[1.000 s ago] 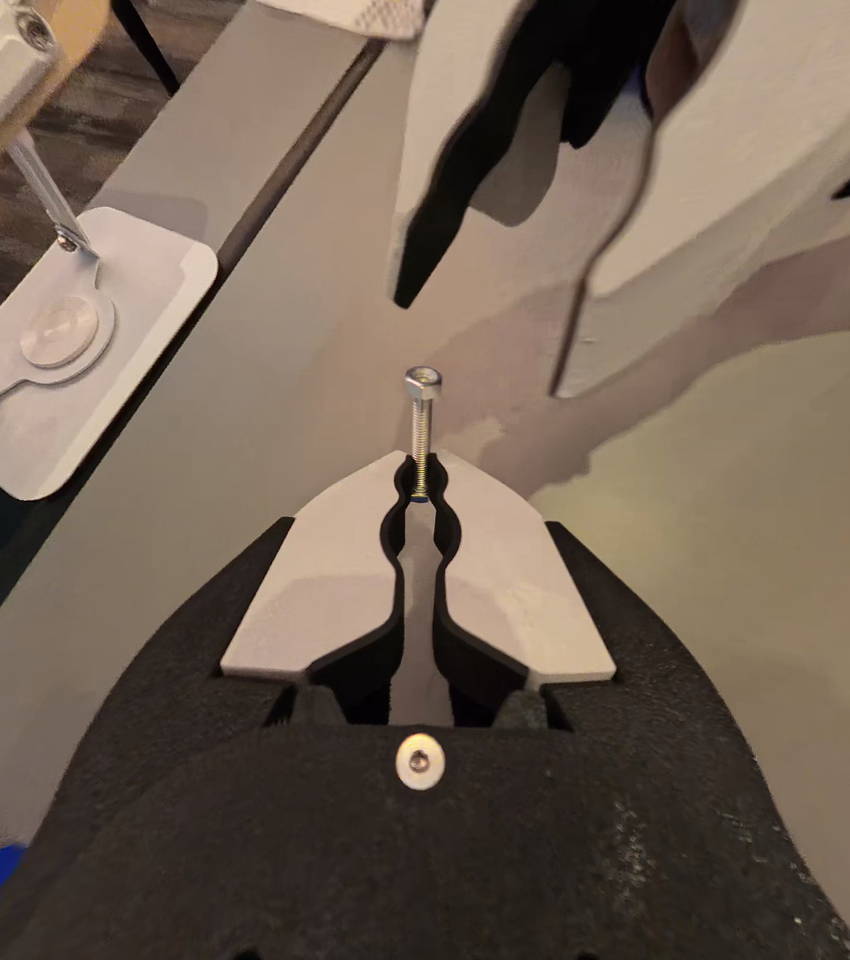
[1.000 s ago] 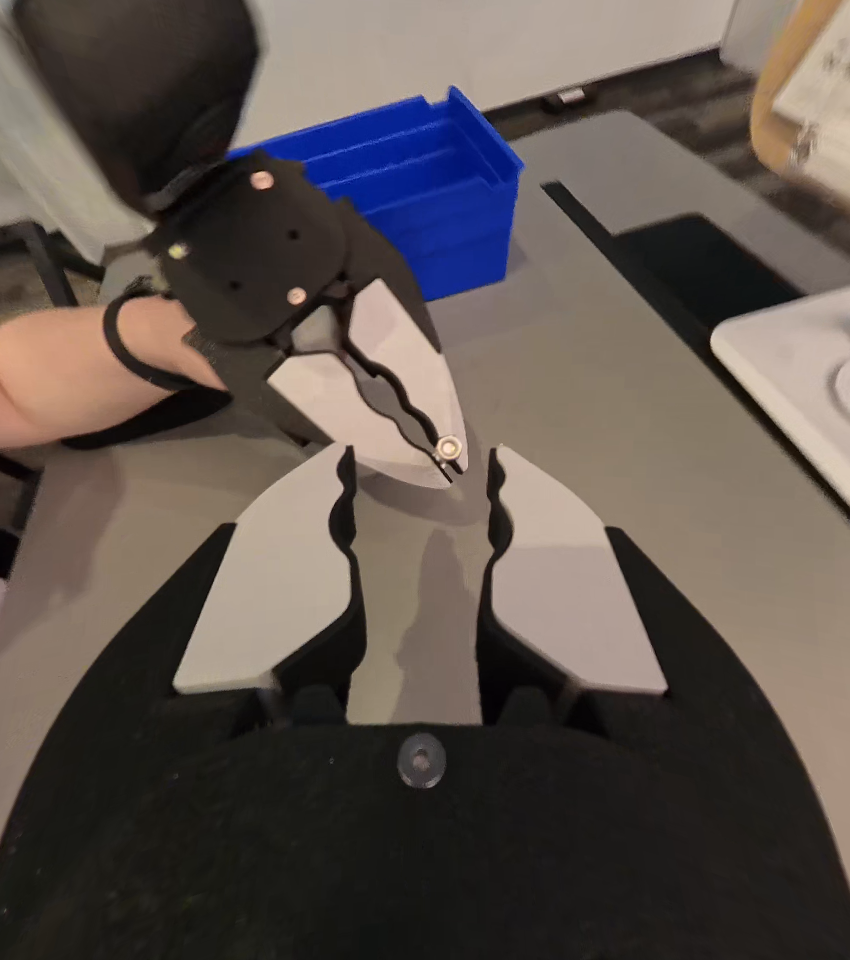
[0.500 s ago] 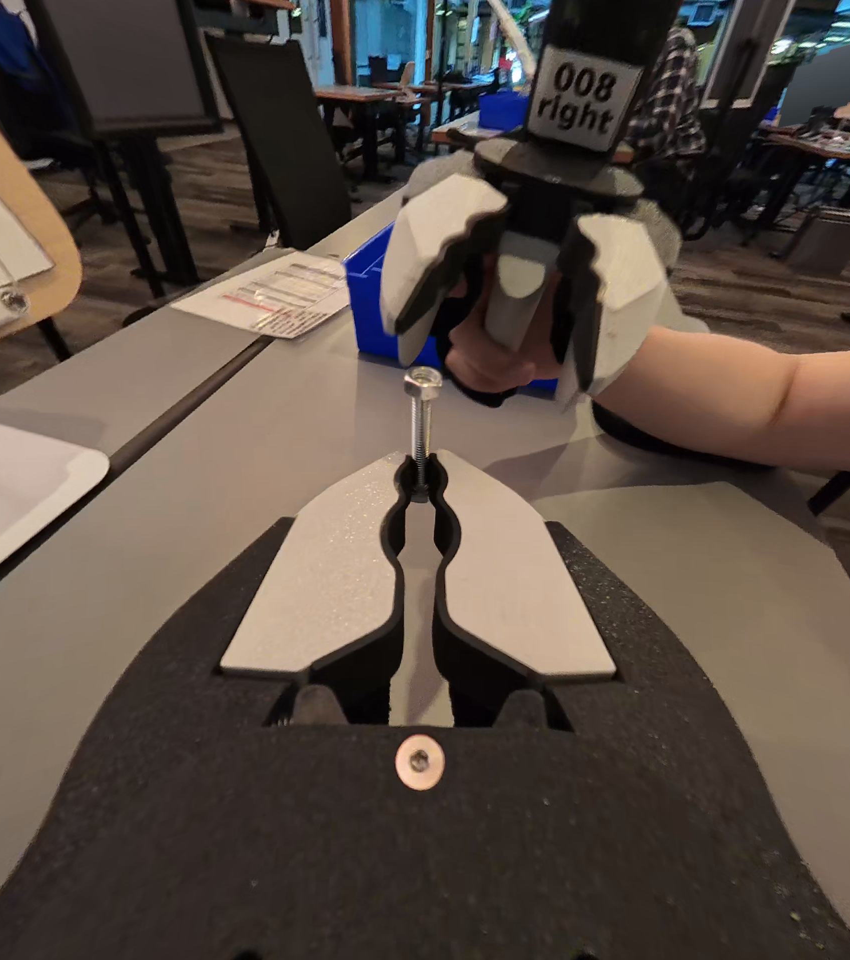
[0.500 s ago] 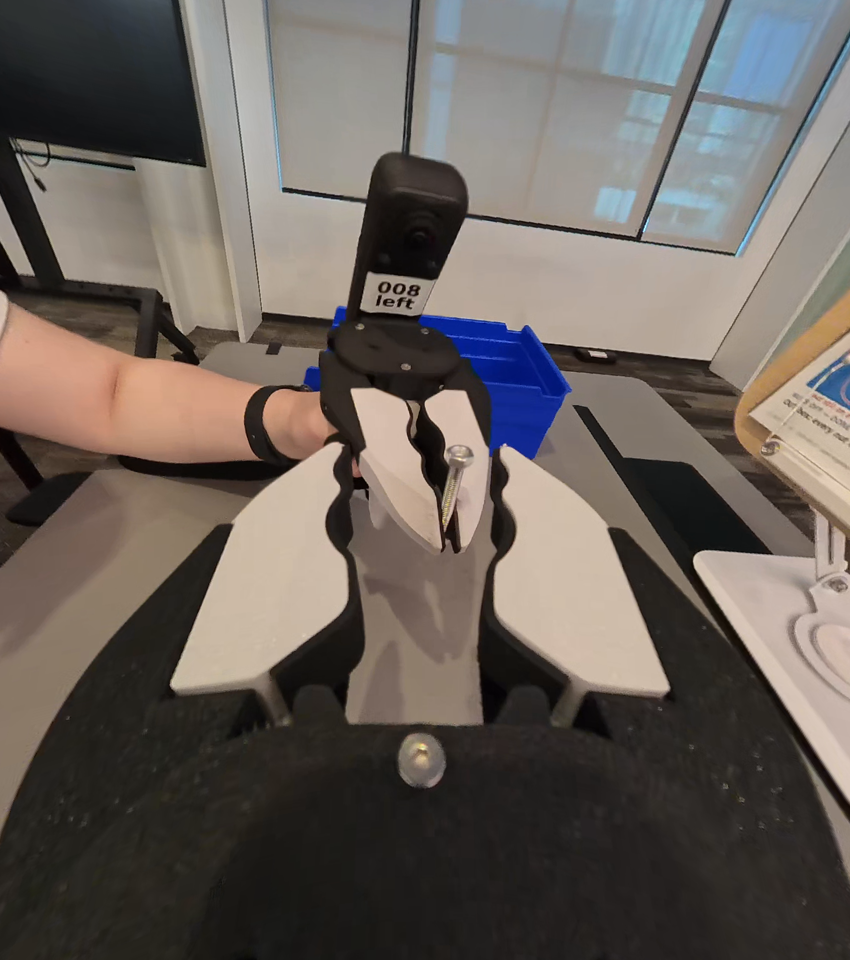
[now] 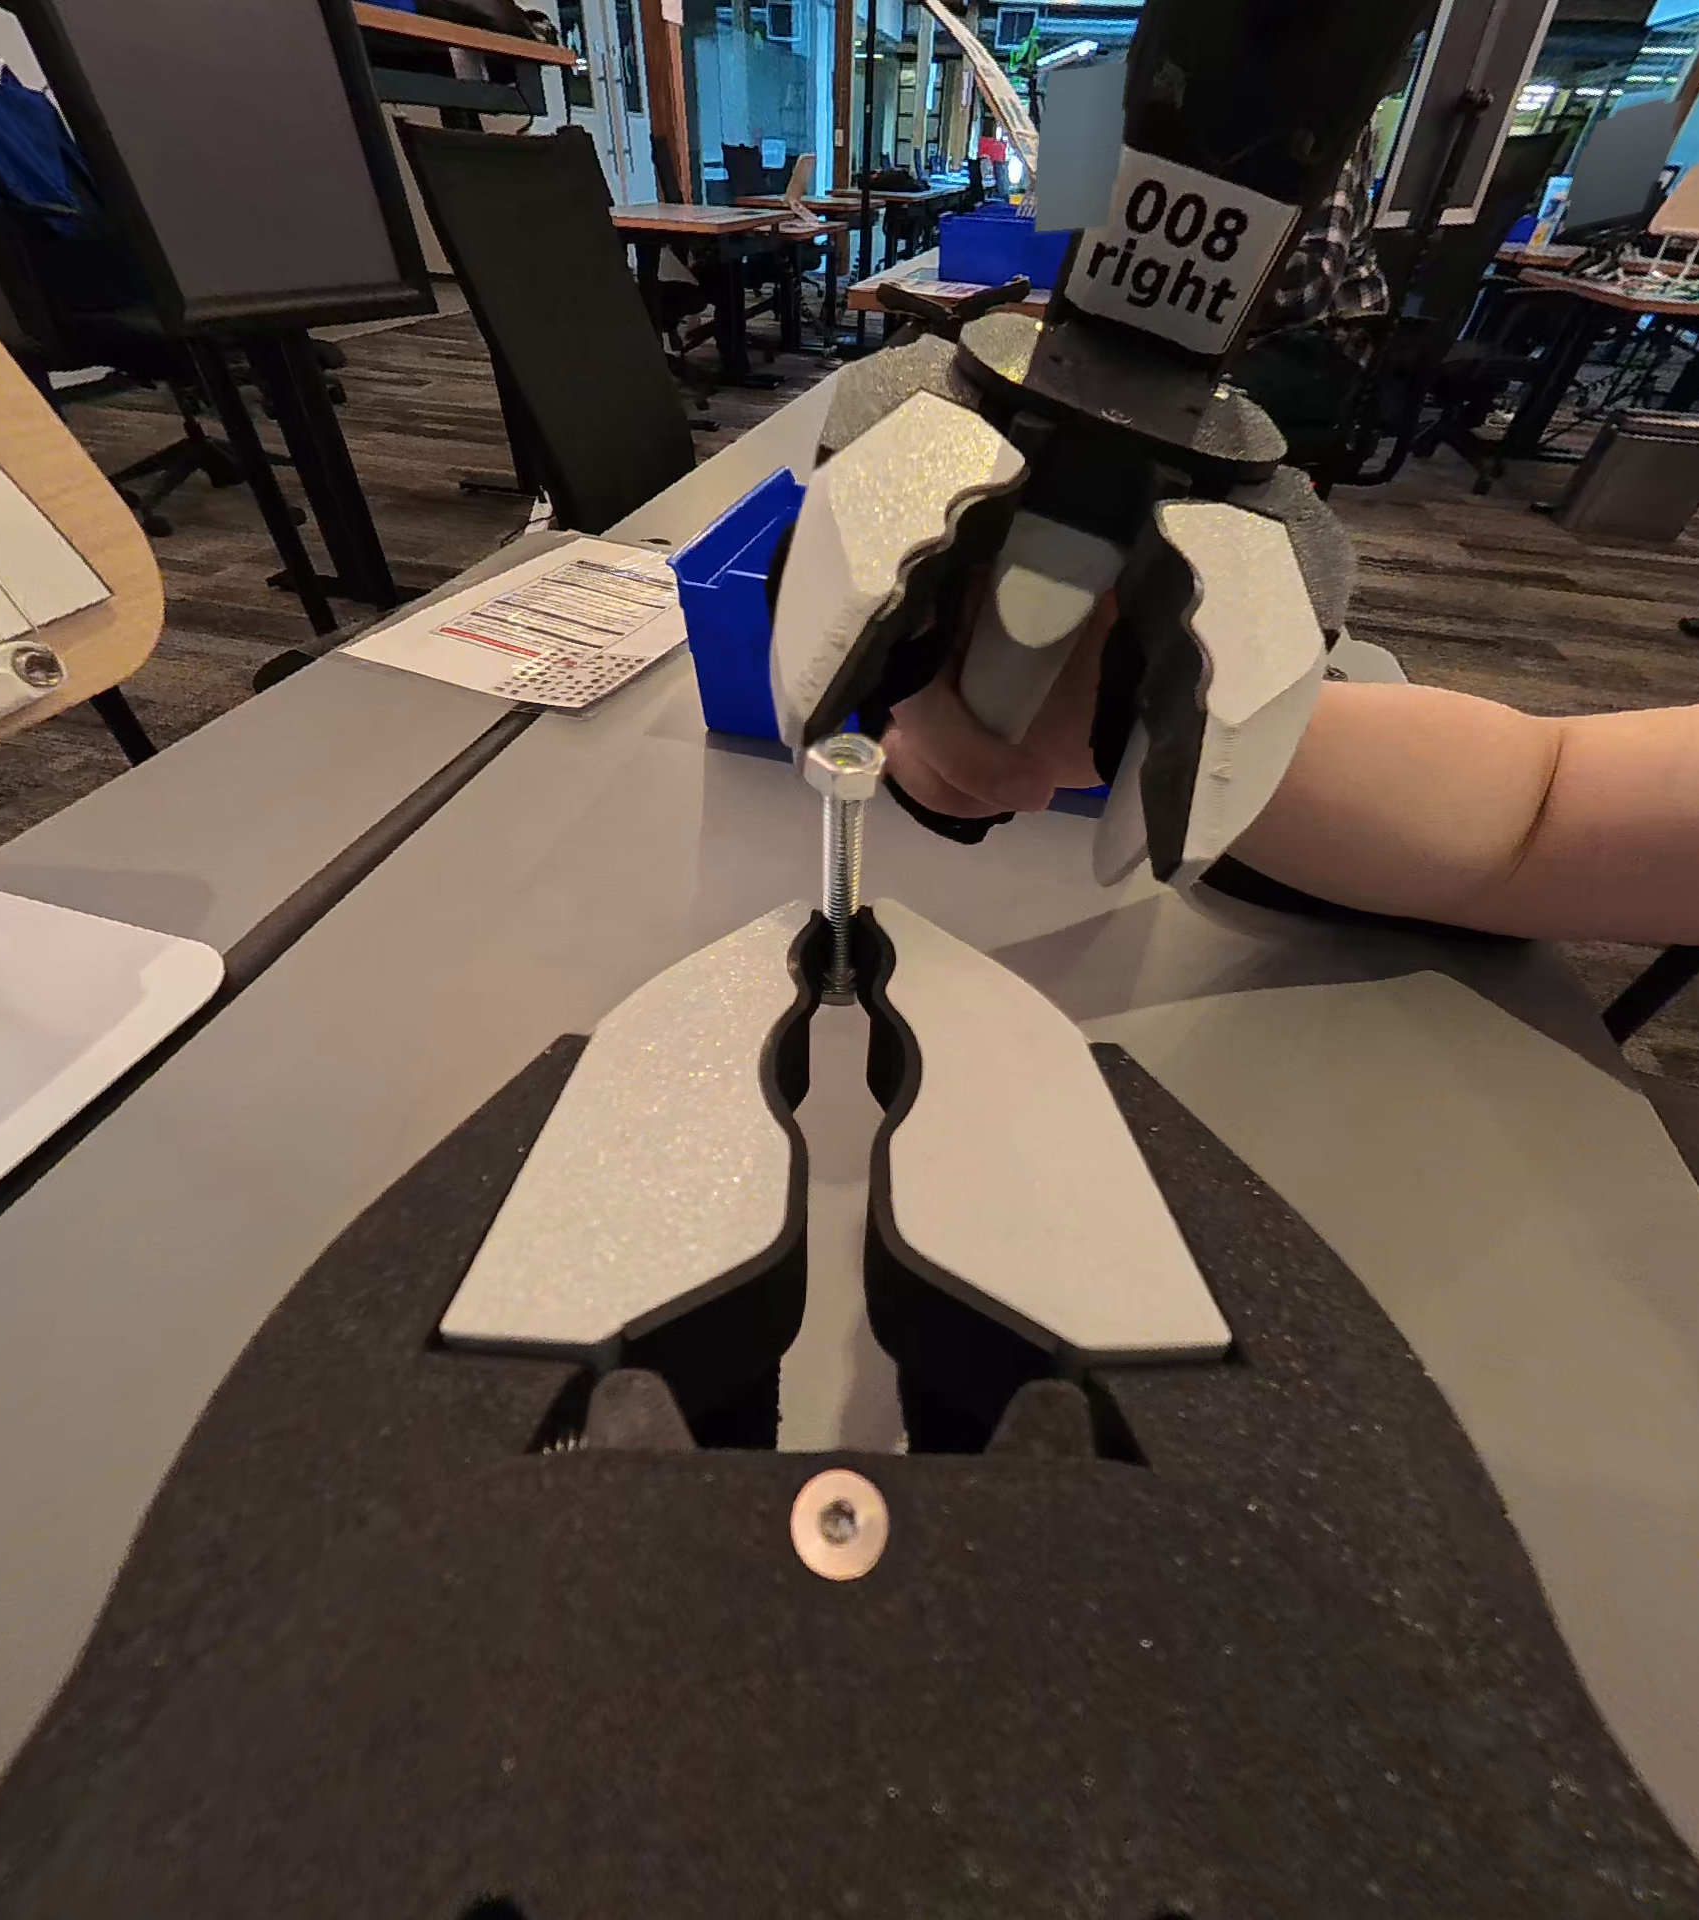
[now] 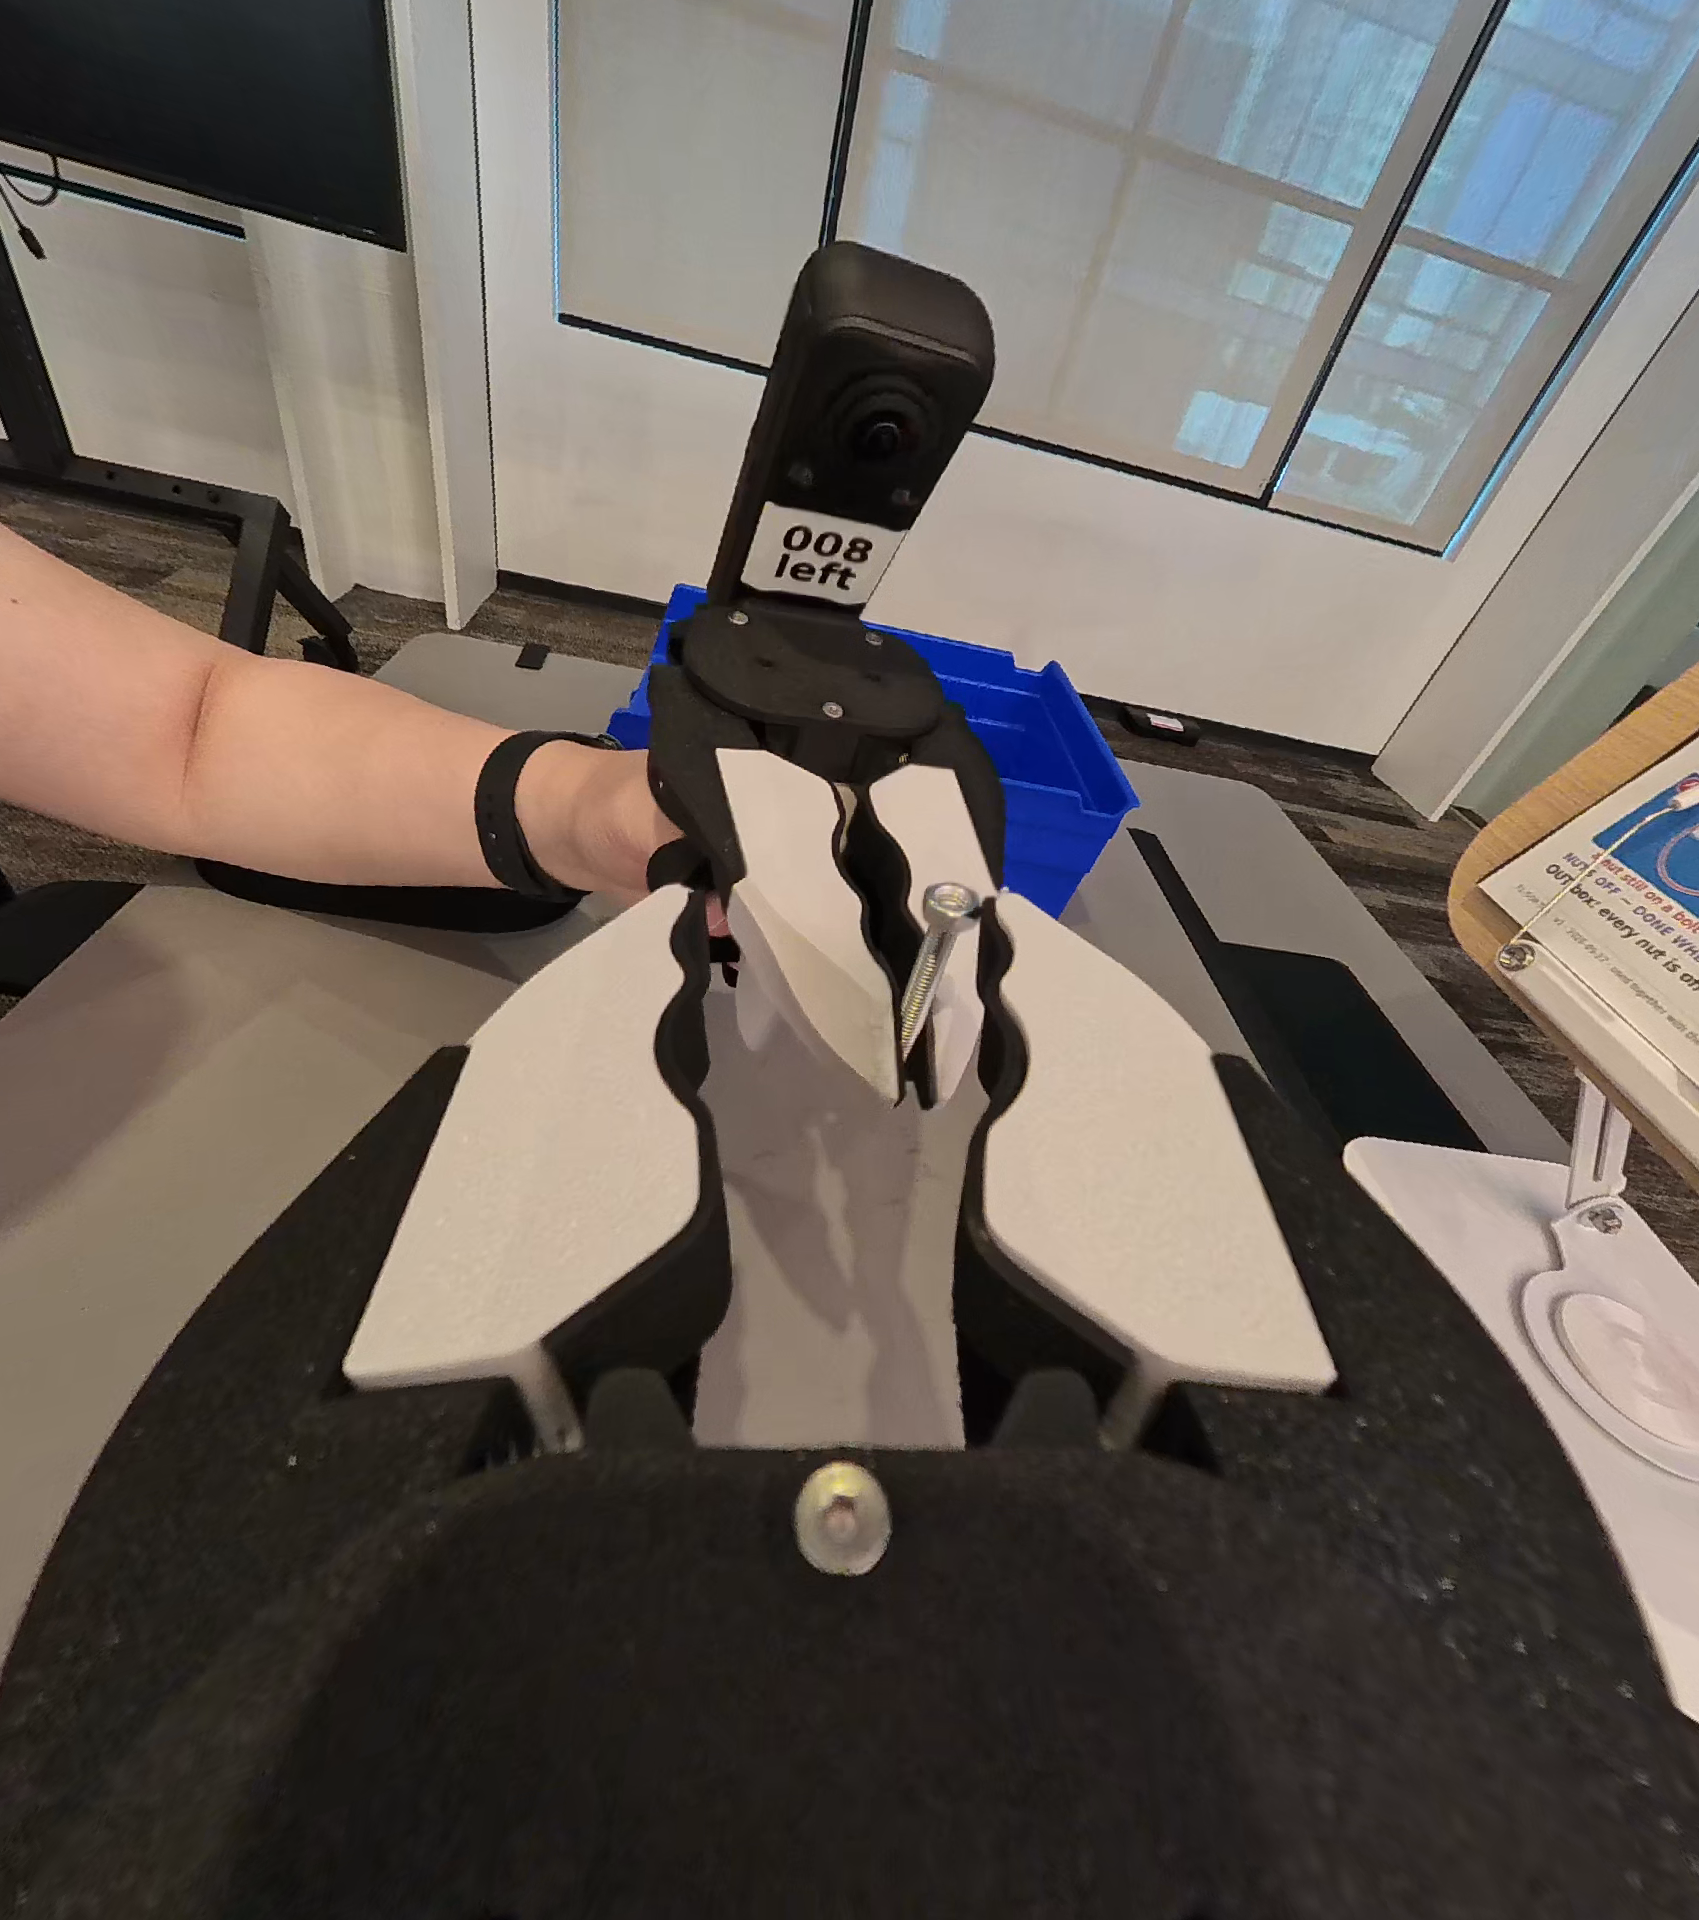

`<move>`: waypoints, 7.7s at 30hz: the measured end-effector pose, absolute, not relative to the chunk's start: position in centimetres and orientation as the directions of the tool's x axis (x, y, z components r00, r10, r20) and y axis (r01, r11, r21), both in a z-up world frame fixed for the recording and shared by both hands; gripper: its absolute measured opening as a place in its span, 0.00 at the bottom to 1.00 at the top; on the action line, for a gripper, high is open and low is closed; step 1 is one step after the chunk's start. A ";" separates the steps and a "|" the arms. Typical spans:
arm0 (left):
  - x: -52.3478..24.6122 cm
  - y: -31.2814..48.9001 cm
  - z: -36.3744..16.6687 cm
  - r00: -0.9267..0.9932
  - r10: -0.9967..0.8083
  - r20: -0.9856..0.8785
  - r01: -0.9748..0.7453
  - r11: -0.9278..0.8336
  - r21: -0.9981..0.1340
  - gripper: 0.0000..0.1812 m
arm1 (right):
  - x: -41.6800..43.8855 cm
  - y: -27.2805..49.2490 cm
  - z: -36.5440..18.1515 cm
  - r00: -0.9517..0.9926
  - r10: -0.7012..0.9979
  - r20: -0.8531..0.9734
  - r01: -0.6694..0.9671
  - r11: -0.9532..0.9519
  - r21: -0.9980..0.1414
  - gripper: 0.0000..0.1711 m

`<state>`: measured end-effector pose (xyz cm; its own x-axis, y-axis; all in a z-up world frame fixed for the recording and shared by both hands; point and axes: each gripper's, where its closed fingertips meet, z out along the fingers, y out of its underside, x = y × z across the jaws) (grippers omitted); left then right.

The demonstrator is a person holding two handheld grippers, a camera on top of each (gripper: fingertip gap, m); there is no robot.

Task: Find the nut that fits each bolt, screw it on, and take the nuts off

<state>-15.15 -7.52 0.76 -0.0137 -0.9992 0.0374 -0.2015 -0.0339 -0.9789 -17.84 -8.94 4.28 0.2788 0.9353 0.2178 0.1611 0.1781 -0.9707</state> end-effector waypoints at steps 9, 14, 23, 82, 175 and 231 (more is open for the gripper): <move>-15.3 -7.4 0.8 -0.013 -0.999 0.044 -0.205 -0.041 -0.978 0.02 | -17.6 -8.5 4.3 0.309 0.919 0.244 0.181 0.195 -0.964 0.28; -15.1 -7.7 0.7 -0.016 -0.999 0.029 -0.217 -0.024 -0.976 0.02 | -18.0 -8.8 4.0 0.291 0.921 0.260 0.198 0.208 -0.958 0.28; -15.3 -7.2 0.6 0.005 -0.999 0.033 -0.225 -0.033 -0.974 0.02 | -17.6 -8.7 4.0 0.303 0.912 0.277 0.222 0.215 -0.951 0.27; -14.5 -11.7 0.8 -0.197 -0.979 0.053 -0.270 0.002 -0.963 0.02 | -17.2 -11.0 4.5 0.064 0.998 -0.001 0.062 -0.005 -0.998 0.06; -14.7 -10.1 1.5 -0.092 -0.995 0.041 -0.262 -0.016 -0.965 0.02 | -16.0 -10.7 5.7 0.110 0.992 0.067 0.038 0.063 -0.997 0.09; -15.5 -8.8 2.1 -0.048 -0.997 0.066 -0.235 -0.053 -0.971 0.02 | -16.9 -9.9 5.6 0.207 0.967 0.147 0.082 0.133 -0.988 0.26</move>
<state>-15.48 -8.80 2.12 -0.0475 -0.9967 0.0659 -0.2350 -0.0530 -0.9705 -16.90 -9.95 5.55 0.2070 0.9672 0.1474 0.0820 0.1330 -0.9877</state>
